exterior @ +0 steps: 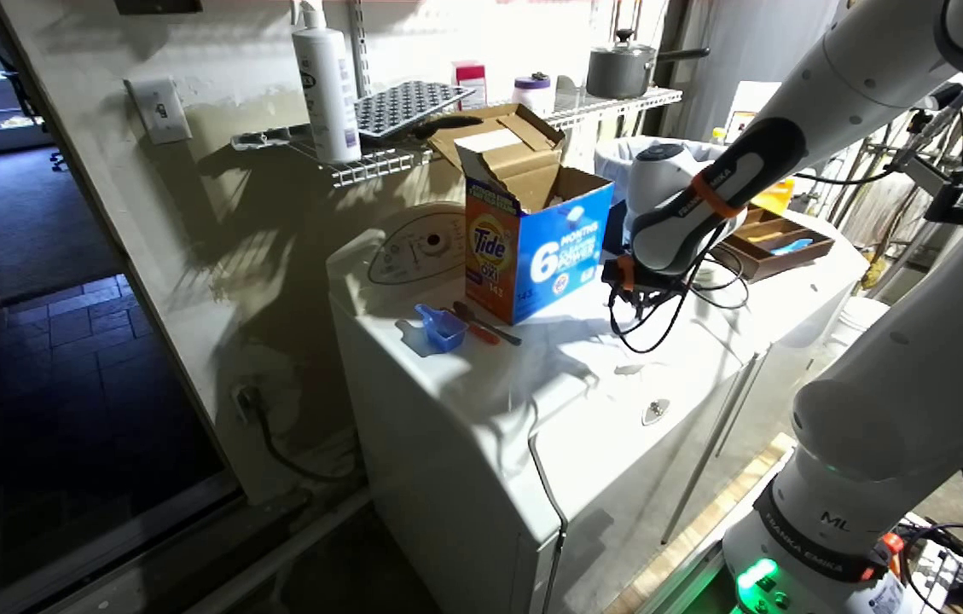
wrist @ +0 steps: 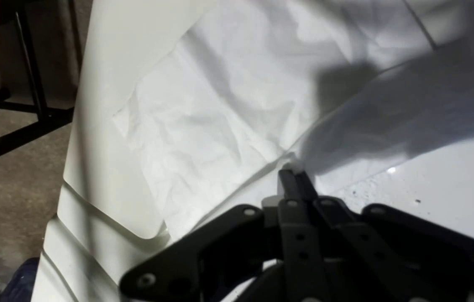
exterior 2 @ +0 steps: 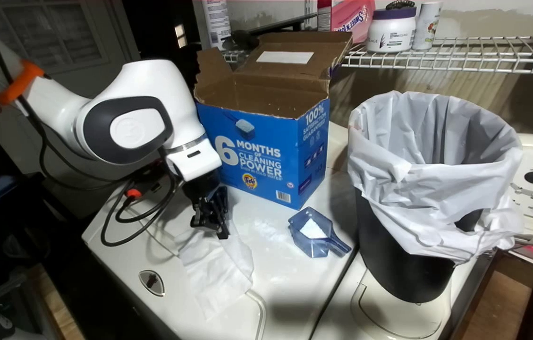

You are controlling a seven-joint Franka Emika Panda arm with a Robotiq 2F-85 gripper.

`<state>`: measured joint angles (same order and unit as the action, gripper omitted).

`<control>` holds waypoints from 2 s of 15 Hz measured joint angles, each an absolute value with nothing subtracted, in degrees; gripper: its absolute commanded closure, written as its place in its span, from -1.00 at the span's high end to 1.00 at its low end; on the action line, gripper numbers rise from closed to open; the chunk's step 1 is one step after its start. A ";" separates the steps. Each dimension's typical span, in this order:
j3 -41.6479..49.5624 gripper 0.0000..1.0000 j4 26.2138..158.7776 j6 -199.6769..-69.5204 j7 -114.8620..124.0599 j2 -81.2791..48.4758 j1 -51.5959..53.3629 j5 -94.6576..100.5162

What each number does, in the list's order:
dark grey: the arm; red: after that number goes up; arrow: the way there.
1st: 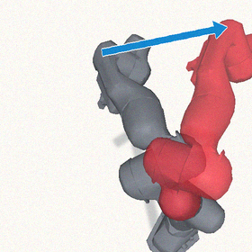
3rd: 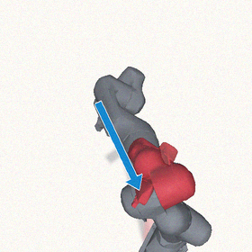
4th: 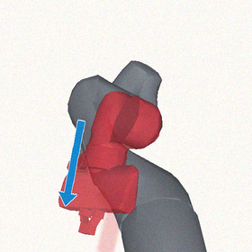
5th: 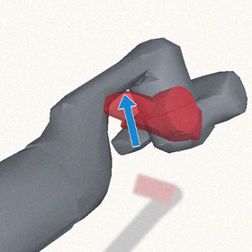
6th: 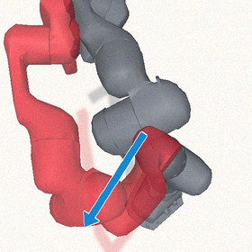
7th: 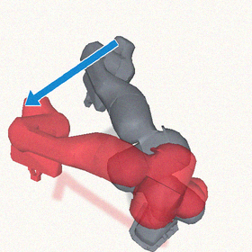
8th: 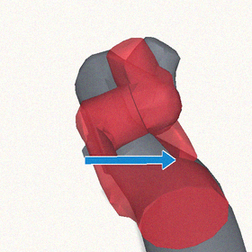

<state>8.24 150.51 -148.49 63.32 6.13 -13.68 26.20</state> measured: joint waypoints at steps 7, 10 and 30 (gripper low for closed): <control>8.22 -1.00 146.43 -149.22 63.60 5.18 -13.72 27.02; 8.23 -1.00 144.68 -151.53 65.97 3.47 -13.91 30.08; 11.04 0.19 137.82 -163.69 88.60 -4.60 -13.18 50.28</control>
<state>11.04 137.82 -163.69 88.60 -4.60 -13.18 50.28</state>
